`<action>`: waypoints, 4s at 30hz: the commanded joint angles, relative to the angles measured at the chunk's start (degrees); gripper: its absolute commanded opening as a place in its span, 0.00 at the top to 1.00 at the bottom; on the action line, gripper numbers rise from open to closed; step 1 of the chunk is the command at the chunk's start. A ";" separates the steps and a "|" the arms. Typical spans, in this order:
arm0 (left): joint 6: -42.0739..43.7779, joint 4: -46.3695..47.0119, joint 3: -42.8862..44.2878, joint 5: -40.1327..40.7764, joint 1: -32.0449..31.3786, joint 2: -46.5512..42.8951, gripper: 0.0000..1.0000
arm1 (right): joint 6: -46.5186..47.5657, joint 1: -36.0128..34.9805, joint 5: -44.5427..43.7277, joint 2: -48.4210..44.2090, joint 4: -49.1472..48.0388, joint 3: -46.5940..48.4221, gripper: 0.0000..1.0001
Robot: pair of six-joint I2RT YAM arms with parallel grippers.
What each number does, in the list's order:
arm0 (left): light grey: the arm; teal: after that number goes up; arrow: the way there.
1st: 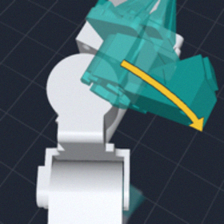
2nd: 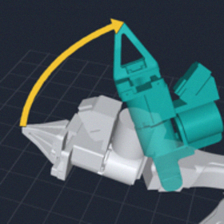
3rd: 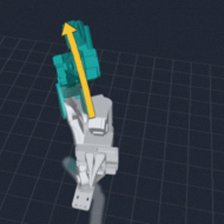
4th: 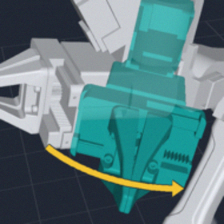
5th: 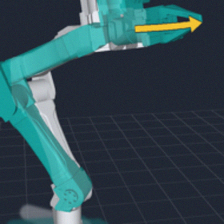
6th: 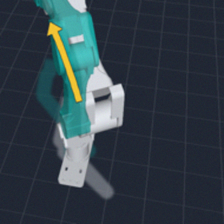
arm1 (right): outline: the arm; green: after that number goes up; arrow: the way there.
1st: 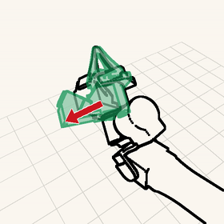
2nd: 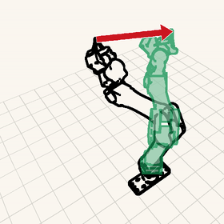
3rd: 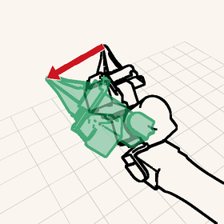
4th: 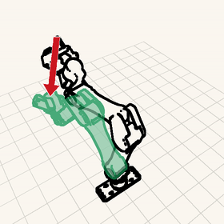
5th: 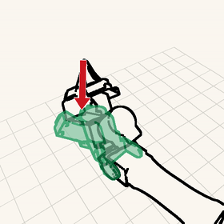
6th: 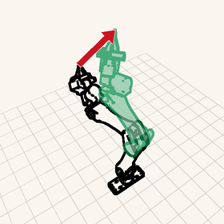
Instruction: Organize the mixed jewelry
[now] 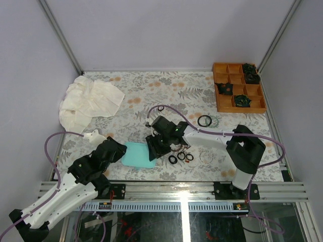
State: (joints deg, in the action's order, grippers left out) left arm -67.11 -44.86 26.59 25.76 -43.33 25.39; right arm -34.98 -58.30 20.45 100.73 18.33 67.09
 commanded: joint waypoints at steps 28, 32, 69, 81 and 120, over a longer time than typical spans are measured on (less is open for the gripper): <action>-4.19 14.21 -5.45 -5.69 -1.14 2.35 0.51 | 3.25 -0.24 9.07 12.95 -14.27 21.17 0.42; -4.34 13.44 -6.04 -4.87 -1.14 1.35 0.50 | 4.76 -0.08 5.28 7.93 -13.78 16.59 0.32; 3.77 26.10 -3.97 -1.95 1.03 15.96 0.65 | 9.30 -0.52 -5.64 3.90 -12.70 1.35 0.23; 10.34 32.11 -3.48 -7.80 8.19 20.64 0.66 | 15.88 -0.32 -17.44 3.48 -3.51 8.25 0.07; 14.27 28.36 0.60 -19.54 18.37 17.66 0.73 | 22.21 8.24 -3.03 6.59 -6.64 6.46 0.21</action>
State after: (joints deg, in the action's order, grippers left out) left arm -51.40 -10.31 25.96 9.15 -25.28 49.39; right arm -12.64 -49.04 16.16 107.85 14.41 75.96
